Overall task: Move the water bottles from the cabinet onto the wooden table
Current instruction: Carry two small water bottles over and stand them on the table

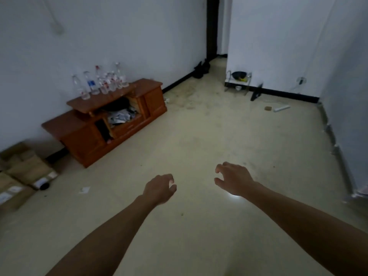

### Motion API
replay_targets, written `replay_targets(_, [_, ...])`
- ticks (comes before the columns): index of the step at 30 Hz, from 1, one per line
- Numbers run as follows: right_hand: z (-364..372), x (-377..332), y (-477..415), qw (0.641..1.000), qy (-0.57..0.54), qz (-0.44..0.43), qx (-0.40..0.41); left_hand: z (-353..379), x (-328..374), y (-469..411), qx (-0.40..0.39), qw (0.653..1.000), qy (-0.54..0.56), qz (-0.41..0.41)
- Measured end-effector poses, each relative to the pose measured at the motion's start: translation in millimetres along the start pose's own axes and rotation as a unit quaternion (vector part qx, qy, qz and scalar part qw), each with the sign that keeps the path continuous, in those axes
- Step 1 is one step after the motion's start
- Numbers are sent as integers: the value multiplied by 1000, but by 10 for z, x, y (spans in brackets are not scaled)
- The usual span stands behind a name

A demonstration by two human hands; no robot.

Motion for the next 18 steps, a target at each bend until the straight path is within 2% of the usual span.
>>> replay_targets(3, [-167, -122, -808, 999, 9, -40, 15, -270, -297, -426, 21, 999, 19, -40])
replay_targets(11, [-75, -830, -2560, 988, 21, -149, -31, -614, -1311, -1388, 18, 990, 45, -135])
replay_targets(18, [55, -1415, -4404, 982, 35, -181, -38, -1049, -2468, -2713, 28, 983, 73, -168])
Point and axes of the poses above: each hand's wrist, its own y-axis away from the middle knuckle, its own z-axis out of the palm, x = y × z, the point moved 6 cm from there along -y, towards the middle knuckle, and after that the axes turned 2 degrees about -x, right-handed, at the moved point
